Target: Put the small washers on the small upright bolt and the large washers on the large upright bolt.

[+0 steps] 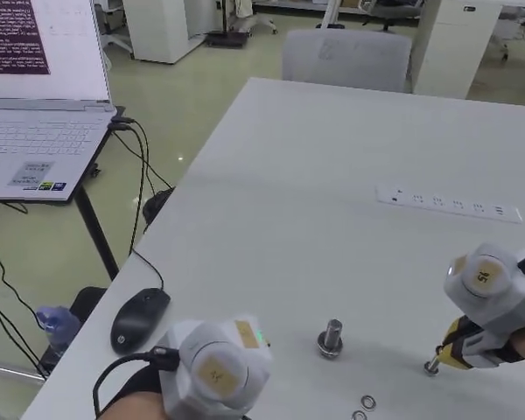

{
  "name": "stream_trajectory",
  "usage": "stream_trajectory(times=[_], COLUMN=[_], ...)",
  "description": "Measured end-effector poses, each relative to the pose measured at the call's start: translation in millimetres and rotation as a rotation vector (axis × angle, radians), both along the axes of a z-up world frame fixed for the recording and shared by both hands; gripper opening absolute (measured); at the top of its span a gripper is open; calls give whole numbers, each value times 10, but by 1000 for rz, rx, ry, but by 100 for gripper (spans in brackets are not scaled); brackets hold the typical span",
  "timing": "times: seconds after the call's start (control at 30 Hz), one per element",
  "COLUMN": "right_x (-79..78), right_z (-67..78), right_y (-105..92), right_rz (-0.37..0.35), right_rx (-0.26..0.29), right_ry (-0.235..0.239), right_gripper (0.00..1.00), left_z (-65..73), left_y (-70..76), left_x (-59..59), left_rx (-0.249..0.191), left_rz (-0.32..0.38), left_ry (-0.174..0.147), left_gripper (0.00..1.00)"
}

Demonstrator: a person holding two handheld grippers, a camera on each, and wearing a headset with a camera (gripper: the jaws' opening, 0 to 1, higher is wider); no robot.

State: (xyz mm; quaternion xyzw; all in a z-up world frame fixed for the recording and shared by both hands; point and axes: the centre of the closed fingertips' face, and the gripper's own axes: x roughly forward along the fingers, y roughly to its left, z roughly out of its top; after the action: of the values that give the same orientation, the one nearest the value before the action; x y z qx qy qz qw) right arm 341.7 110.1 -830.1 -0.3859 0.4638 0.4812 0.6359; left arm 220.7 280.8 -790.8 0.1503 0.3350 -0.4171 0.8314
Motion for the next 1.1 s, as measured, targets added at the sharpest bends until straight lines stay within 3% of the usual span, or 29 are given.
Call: stream_trajectory(times=[0.63,1.1], right_x=[-20,1], right_z=[-344,-412], right_y=[23,23], right_rz=[29,47], right_rx=[-45,-63], right_ry=[41,40], right_gripper=[13,13], left_z=[-74,-77], left_y=[63,73], left_x=[-39,-18], left_rx=[5,0], left_rz=[2,1], left_ry=[24,27], left_gripper=[79,79])
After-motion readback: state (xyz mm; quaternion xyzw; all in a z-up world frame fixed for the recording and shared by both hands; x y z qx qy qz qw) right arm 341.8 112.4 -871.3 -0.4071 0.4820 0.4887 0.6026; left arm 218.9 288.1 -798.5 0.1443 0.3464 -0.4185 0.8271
